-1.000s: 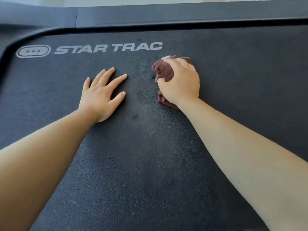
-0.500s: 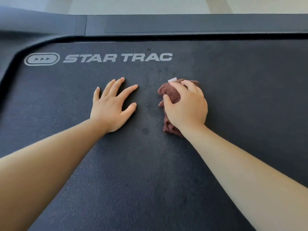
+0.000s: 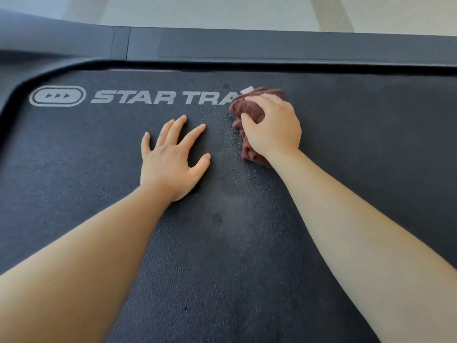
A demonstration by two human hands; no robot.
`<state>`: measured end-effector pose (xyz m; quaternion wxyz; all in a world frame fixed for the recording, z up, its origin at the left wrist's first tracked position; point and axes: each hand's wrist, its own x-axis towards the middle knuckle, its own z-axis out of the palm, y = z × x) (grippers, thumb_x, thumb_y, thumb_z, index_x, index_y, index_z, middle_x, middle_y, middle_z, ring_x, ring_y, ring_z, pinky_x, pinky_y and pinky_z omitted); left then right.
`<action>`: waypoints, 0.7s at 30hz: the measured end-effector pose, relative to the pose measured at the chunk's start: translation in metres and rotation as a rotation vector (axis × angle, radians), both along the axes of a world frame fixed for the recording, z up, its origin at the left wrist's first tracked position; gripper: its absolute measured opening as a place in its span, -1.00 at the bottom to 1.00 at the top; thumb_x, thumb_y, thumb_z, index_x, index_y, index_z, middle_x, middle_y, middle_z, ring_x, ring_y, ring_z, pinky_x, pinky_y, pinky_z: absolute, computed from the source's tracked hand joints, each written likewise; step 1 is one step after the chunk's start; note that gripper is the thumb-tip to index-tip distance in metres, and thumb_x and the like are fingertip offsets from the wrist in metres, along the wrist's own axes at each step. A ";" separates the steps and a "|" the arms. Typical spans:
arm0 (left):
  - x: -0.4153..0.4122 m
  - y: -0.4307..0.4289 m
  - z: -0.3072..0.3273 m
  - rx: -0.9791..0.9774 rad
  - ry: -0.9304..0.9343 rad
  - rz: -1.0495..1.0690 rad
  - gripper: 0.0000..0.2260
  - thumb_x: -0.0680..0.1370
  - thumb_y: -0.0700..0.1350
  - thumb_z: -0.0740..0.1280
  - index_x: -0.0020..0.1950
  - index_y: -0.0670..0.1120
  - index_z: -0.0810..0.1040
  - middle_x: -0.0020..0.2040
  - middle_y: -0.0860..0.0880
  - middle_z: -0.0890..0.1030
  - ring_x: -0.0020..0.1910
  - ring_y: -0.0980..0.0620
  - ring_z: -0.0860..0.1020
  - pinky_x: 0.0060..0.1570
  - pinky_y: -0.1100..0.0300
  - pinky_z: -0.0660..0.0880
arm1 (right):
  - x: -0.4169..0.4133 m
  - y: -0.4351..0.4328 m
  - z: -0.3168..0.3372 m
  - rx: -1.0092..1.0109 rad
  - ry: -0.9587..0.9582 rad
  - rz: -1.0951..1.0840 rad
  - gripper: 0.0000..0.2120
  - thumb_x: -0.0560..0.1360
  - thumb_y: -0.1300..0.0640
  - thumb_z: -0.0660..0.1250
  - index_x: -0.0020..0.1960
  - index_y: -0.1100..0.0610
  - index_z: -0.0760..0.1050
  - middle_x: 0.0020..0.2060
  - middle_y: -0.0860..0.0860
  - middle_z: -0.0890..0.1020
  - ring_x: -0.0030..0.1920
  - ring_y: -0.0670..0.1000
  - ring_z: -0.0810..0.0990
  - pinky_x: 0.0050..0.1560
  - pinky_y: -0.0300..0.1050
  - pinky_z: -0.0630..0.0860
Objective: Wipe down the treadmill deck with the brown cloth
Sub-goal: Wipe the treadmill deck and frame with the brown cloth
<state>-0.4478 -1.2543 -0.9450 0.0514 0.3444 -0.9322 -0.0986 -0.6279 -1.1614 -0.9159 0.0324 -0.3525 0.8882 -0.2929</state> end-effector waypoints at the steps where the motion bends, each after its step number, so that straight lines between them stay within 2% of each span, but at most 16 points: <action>1: 0.001 0.000 0.000 0.000 -0.001 0.000 -0.43 0.46 0.31 -0.04 0.47 0.26 0.12 0.55 0.05 0.07 0.52 0.04 -0.02 0.44 -0.18 -0.11 | 0.007 0.010 0.000 0.000 -0.003 0.010 -0.68 0.47 -0.04 0.30 0.22 -0.12 0.54 0.26 -0.12 0.52 0.27 0.04 0.41 0.23 -0.01 0.38; 7: 0.000 0.001 -0.001 -0.008 0.013 0.003 -0.44 0.46 0.31 -0.03 0.47 0.25 0.12 0.54 0.04 0.08 0.52 0.03 -0.01 0.43 -0.18 -0.11 | 0.041 0.052 -0.010 -0.050 0.047 -0.019 -0.71 0.44 -0.02 0.33 0.15 -0.11 0.58 0.20 -0.11 0.55 0.24 0.03 0.43 0.17 0.00 0.42; 14: 0.000 0.001 -0.002 -0.015 0.002 0.007 -0.43 0.46 0.31 -0.04 0.47 0.26 0.11 0.55 0.05 0.07 0.52 0.02 -0.01 0.42 -0.19 -0.11 | -0.002 -0.007 -0.005 -0.095 -0.003 -0.074 -0.71 0.40 0.01 0.29 0.10 -0.12 0.60 0.11 -0.10 0.57 0.16 0.05 0.49 0.14 0.00 0.47; 21: 0.000 -0.001 -0.004 -0.019 0.021 0.004 -0.43 0.44 0.32 -0.03 0.45 0.27 0.13 0.54 0.06 0.10 0.52 0.03 0.01 0.42 -0.18 -0.10 | -0.054 -0.054 0.005 -0.008 -0.028 -0.090 -0.67 0.40 -0.04 0.23 0.13 -0.11 0.58 0.08 -0.07 0.62 0.14 0.04 0.54 0.14 0.00 0.50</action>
